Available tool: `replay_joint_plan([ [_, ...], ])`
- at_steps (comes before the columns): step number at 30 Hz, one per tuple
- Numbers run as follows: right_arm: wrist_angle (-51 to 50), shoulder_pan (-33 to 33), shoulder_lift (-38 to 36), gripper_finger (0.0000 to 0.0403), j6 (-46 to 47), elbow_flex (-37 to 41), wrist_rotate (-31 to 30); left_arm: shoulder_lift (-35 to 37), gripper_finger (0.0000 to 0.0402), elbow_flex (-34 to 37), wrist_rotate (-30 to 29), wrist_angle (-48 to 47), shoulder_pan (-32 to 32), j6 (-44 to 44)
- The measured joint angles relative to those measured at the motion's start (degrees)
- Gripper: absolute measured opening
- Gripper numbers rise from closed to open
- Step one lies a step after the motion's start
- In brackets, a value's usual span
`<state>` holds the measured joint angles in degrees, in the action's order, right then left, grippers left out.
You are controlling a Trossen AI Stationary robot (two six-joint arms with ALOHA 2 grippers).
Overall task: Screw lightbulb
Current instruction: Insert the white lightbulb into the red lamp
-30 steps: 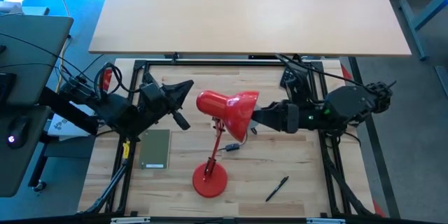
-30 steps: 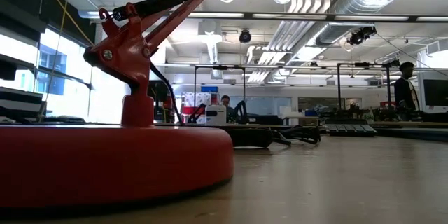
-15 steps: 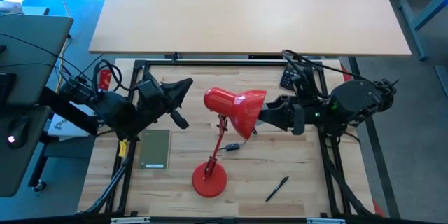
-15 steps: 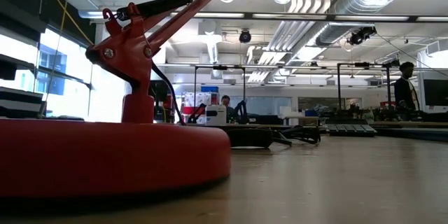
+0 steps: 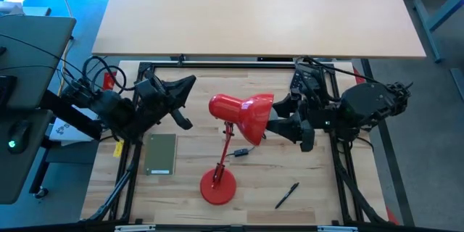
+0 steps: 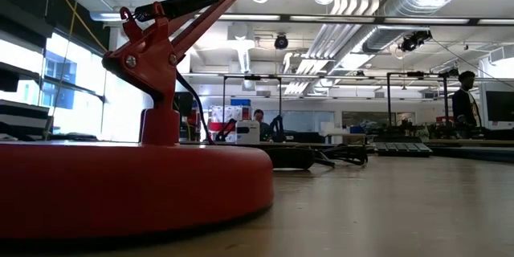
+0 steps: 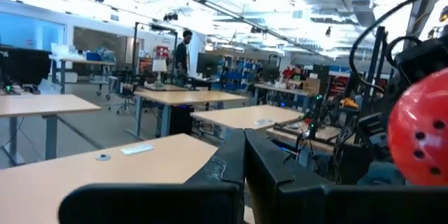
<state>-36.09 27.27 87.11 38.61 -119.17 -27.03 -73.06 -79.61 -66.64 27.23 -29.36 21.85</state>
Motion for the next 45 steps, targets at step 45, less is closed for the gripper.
replay_joint_plan([
  [45,1.6,-0.3,0.8,0.0273,-146.2,0.0,-0.1,0.0,0.0,0.0,12.3,16.4,0.1,-5.3],
])
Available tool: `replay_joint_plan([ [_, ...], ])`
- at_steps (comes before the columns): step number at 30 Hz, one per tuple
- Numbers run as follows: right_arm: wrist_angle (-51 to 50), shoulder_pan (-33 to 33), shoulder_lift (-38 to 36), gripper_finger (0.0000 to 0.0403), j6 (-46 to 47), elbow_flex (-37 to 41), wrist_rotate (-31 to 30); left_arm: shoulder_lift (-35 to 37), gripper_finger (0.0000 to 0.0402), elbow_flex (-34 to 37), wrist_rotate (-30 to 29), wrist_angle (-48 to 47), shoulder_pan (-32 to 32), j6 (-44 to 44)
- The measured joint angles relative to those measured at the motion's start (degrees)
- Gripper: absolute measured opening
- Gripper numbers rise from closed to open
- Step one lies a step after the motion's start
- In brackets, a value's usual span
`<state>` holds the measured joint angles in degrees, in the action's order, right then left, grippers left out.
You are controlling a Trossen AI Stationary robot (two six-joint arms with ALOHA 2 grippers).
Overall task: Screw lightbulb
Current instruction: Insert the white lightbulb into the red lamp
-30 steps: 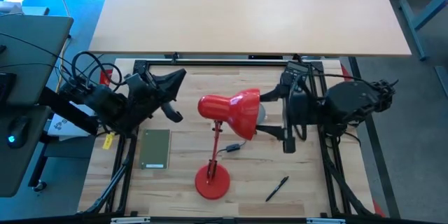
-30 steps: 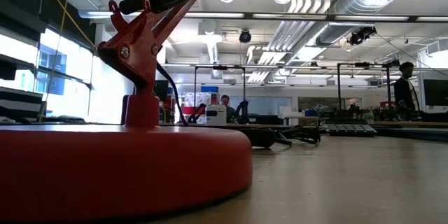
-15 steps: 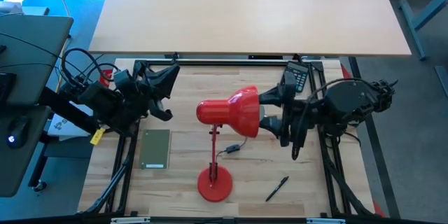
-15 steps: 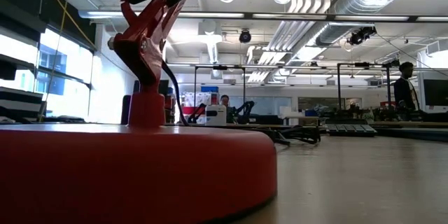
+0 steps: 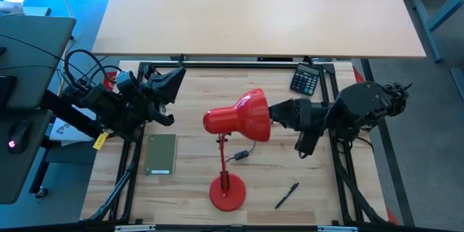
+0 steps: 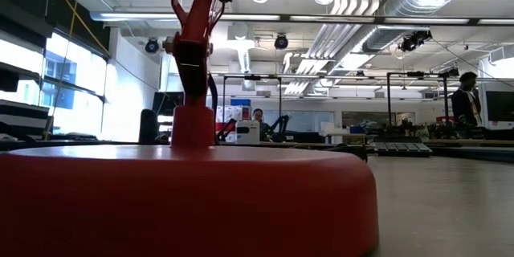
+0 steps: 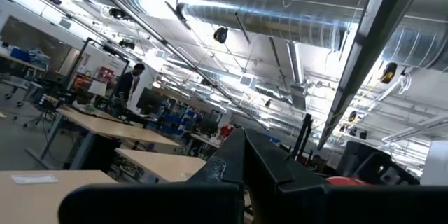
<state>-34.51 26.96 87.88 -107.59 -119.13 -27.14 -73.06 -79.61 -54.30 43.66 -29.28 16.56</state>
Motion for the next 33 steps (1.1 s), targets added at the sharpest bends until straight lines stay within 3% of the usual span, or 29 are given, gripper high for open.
replay_joint_plan([
  [16,0.0,0.0,0.0,0.0273,-34.0,0.0,-0.3,0.0,0.0,0.0,0.0,0.0,0.0,0.0],
  [24,-0.3,1.0,0.0,0.0273,-34.8,0.0,0.0,3.4,0.0,0.0,-3.1,-1.6,-3.0,0.1],
  [33,-0.6,1.0,-0.1,0.0273,-18.0,0.0,1.4,4.8,0.0,0.0,-5.0,-2.9,-6.1,0.0],
])
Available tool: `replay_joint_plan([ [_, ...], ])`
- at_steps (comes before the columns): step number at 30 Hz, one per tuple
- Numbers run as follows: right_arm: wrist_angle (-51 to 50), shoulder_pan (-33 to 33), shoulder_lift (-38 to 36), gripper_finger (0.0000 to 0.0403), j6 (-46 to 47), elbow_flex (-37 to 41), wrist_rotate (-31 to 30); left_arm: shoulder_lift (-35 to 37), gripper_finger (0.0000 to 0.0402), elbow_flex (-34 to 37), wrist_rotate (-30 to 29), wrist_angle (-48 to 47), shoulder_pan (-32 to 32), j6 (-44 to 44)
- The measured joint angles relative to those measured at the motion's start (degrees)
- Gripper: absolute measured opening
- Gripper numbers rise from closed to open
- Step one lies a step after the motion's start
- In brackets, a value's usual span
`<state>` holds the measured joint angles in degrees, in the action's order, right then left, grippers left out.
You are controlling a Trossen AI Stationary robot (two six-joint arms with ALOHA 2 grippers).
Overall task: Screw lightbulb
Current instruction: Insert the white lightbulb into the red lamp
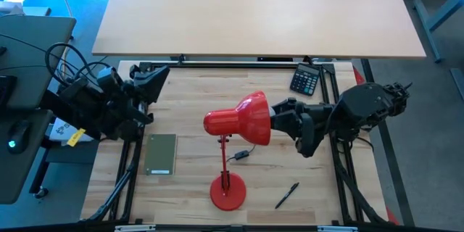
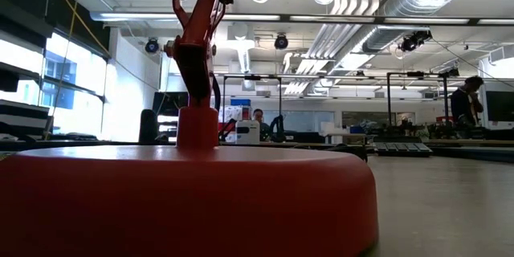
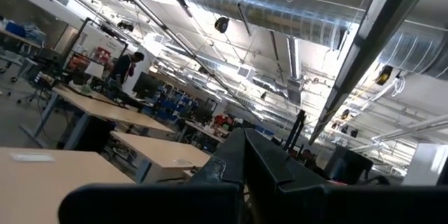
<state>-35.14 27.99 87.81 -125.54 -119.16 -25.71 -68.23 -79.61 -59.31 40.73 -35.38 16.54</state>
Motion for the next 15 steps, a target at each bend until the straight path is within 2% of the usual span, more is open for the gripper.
replay_joint_plan([
  [9,0.0,0.0,0.0,0.0273,10.3,0.0,0.1,0.0,0.0,0.0,-2.4,2.9,-0.1,-2.5],
  [15,0.3,-0.4,0.0,0.0273,11.7,0.0,5.0,0.0,0.0,0.0,-4.6,3.4,-0.1,-2.5],
])
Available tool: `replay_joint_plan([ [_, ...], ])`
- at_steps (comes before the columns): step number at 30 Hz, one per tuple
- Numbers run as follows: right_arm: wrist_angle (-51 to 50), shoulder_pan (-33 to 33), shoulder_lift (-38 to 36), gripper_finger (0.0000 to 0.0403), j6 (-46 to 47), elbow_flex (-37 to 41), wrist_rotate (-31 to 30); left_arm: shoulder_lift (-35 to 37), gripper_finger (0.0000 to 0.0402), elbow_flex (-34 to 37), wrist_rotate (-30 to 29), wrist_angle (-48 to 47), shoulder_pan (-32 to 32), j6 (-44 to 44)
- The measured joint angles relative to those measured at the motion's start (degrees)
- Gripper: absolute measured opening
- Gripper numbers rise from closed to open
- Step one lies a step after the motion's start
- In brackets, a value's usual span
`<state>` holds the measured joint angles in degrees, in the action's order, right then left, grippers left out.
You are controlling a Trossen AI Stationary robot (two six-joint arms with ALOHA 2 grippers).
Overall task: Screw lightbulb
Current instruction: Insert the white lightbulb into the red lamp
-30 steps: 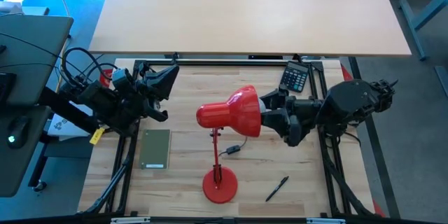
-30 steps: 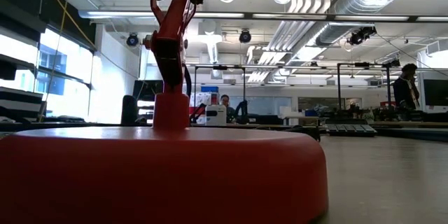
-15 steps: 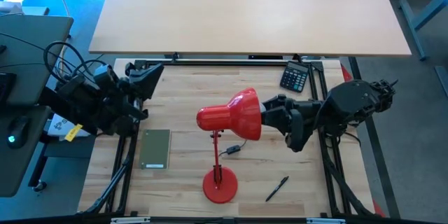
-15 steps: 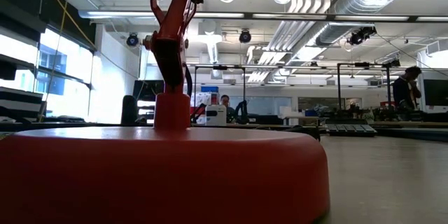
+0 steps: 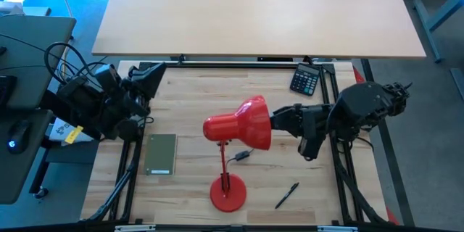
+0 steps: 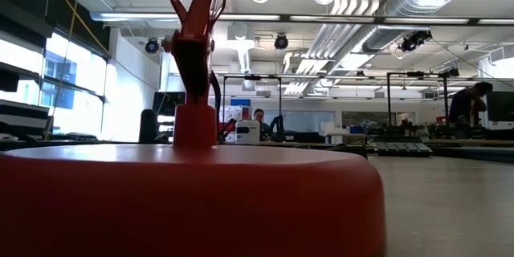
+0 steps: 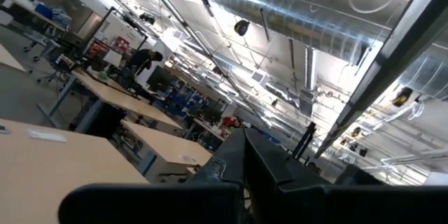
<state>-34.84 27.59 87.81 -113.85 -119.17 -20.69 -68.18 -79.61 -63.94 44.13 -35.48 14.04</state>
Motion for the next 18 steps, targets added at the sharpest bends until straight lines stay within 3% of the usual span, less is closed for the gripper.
replay_joint_plan([
  [18,2.3,0.1,0.2,0.0273,3.1,0.1,3.2,0.8,0.0,0.0,-2.9,-0.1,0.2,1.4],
])
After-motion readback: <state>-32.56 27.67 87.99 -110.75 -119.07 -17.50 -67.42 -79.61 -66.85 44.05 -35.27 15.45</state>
